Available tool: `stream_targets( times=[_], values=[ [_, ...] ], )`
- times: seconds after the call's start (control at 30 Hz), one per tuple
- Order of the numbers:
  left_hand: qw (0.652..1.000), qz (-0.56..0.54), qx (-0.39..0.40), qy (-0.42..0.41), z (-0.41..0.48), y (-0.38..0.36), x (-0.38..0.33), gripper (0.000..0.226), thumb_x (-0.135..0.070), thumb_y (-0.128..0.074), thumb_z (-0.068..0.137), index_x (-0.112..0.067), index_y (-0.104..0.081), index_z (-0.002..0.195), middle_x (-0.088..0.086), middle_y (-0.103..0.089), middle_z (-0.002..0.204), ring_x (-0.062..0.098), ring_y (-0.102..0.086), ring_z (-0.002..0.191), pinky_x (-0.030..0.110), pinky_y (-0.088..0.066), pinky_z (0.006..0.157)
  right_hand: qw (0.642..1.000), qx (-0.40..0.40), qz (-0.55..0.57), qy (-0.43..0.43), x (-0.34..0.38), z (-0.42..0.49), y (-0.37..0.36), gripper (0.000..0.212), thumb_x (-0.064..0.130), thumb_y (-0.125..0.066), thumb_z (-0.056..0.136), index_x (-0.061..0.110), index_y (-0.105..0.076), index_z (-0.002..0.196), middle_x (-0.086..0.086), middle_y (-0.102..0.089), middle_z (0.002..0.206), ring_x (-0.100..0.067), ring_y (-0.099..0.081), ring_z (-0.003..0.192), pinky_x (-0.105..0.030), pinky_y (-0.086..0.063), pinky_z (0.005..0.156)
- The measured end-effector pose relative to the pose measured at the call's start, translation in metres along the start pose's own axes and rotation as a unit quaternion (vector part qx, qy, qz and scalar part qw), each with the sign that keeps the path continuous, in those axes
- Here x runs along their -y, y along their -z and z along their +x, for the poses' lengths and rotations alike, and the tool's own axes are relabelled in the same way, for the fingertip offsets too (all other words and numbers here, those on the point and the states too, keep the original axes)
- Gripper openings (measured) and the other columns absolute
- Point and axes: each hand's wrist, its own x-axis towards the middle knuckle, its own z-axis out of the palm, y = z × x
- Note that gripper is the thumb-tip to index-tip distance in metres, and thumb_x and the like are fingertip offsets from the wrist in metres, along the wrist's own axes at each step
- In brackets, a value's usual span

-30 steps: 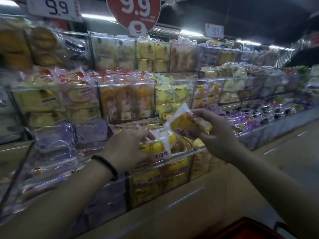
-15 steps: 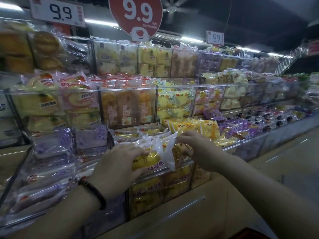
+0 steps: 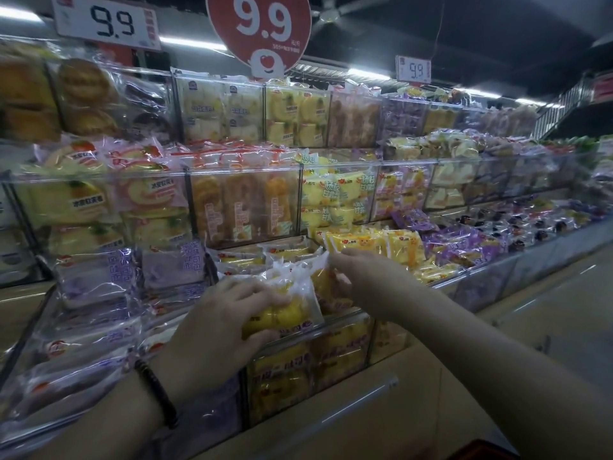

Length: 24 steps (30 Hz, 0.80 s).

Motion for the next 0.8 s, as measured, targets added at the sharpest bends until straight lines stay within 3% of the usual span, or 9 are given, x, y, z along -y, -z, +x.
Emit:
stream_targets(
  times=[0.23, 0.33, 0.4, 0.53, 0.67, 0.8],
  values=[
    [0.999, -0.022, 0.034, 0.010, 0.006, -0.004, -0.007, 0.044, -0.062, -0.047, 0.099, -0.053, -0.047, 0.142, -0.035, -0.049, 0.136, 0.002, -0.038, 0.129, 0.033, -0.039, 0.107, 0.999, 0.032, 0.025, -0.021, -0.018, -0.011, 0.015, 0.025, 0.022, -0.070, 0.095, 0.038, -0.061, 0.111, 0.017, -0.061, 0.113, -0.008, -0.061, 0.104, -0.030, -0.059, 0.085],
    [0.998, -0.031, 0.044, 0.020, 0.009, -0.007, -0.008, 0.041, -0.061, -0.049, 0.099, -0.055, -0.045, 0.139, -0.036, -0.047, 0.137, 0.005, -0.036, 0.132, 0.036, -0.040, 0.110, 0.991, 0.070, 0.116, -0.011, -0.006, -0.015, 0.001, 0.047, 0.038, -0.078, 0.084, 0.038, -0.056, 0.125, 0.012, -0.060, 0.123, -0.014, -0.057, 0.111, -0.036, -0.054, 0.093],
    [0.998, -0.028, 0.041, 0.025, 0.009, -0.007, -0.008, 0.040, -0.063, -0.050, 0.098, -0.056, -0.046, 0.137, -0.036, -0.049, 0.135, 0.004, -0.039, 0.128, 0.038, -0.042, 0.108, 0.992, 0.044, 0.112, -0.032, -0.004, -0.013, 0.000, 0.053, 0.027, -0.074, 0.089, 0.040, -0.052, 0.136, 0.008, -0.060, 0.131, -0.018, -0.058, 0.116, -0.040, -0.057, 0.094],
    [0.999, -0.026, 0.025, 0.031, 0.004, -0.010, -0.008, 0.046, -0.074, -0.039, 0.094, -0.057, -0.047, 0.136, -0.039, -0.051, 0.131, 0.001, -0.040, 0.120, 0.044, -0.040, 0.101, 0.999, 0.015, -0.026, -0.027, -0.003, -0.001, 0.013, 0.070, 0.017, -0.065, 0.099, 0.044, -0.034, 0.155, 0.007, -0.054, 0.142, -0.020, -0.053, 0.127, -0.043, -0.057, 0.098],
    [0.999, -0.027, 0.008, 0.040, 0.003, -0.010, -0.009, 0.046, -0.074, -0.041, 0.092, -0.056, -0.051, 0.133, -0.041, -0.050, 0.130, 0.000, -0.039, 0.120, 0.044, -0.035, 0.096, 0.989, 0.126, 0.073, -0.034, -0.010, 0.006, 0.019, 0.050, 0.014, -0.067, 0.099, 0.040, -0.054, 0.140, 0.006, -0.064, 0.133, -0.020, -0.062, 0.116, -0.045, -0.057, 0.098],
    [0.998, -0.041, 0.008, 0.047, 0.001, -0.010, -0.009, 0.045, -0.075, -0.044, 0.092, -0.056, -0.052, 0.132, -0.041, -0.052, 0.130, 0.000, -0.041, 0.122, 0.044, -0.036, 0.096, 0.991, 0.098, 0.063, -0.065, -0.011, 0.005, 0.014, 0.053, 0.009, -0.065, 0.099, 0.040, -0.053, 0.139, 0.006, -0.064, 0.131, -0.016, -0.063, 0.107, -0.041, -0.061, 0.089]
  ],
)
